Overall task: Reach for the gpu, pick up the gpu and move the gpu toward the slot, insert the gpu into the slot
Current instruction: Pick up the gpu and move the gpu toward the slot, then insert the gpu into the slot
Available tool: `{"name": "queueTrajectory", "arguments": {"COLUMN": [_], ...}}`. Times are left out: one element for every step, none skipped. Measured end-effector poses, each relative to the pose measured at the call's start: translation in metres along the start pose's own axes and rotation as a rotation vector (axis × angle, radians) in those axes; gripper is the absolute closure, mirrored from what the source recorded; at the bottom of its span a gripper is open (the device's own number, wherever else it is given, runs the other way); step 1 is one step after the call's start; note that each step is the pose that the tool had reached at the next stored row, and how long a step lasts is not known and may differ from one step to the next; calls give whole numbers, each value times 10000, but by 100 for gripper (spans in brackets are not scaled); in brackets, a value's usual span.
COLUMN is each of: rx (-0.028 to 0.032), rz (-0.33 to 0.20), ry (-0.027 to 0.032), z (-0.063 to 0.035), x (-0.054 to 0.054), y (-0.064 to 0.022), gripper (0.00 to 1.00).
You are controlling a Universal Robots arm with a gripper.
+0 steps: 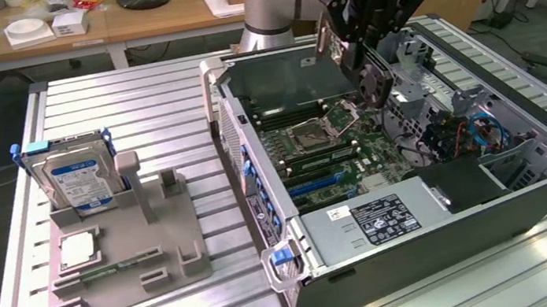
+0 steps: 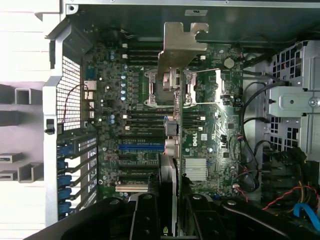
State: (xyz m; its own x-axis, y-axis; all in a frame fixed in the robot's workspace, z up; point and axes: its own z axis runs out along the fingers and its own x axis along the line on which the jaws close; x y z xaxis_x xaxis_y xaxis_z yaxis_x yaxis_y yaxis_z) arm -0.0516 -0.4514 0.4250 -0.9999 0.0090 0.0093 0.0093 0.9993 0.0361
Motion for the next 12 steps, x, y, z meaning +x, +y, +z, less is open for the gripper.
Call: {"name": "queueTrajectory", "arguments": {"rx": [0,1,0,0,1,0,0,0,1,0,1,0], "rz": [0,0,1,0,0,0,0,0,1,0,0,1], "ry": [0,0,1,1,0,0,1,0,0,0,0,1], "z": [0,0,0,0,0,0,0,0,0,0,0,0], "x": [-2,-2,-2,-2,-2,-2,-2,-2,-2,-2,-2,-2], "y": [0,0,0,0,0,0,0,0,0,0,0,0], "gripper": [74,74,74,74,74,74,74,74,74,74,74,74]}}
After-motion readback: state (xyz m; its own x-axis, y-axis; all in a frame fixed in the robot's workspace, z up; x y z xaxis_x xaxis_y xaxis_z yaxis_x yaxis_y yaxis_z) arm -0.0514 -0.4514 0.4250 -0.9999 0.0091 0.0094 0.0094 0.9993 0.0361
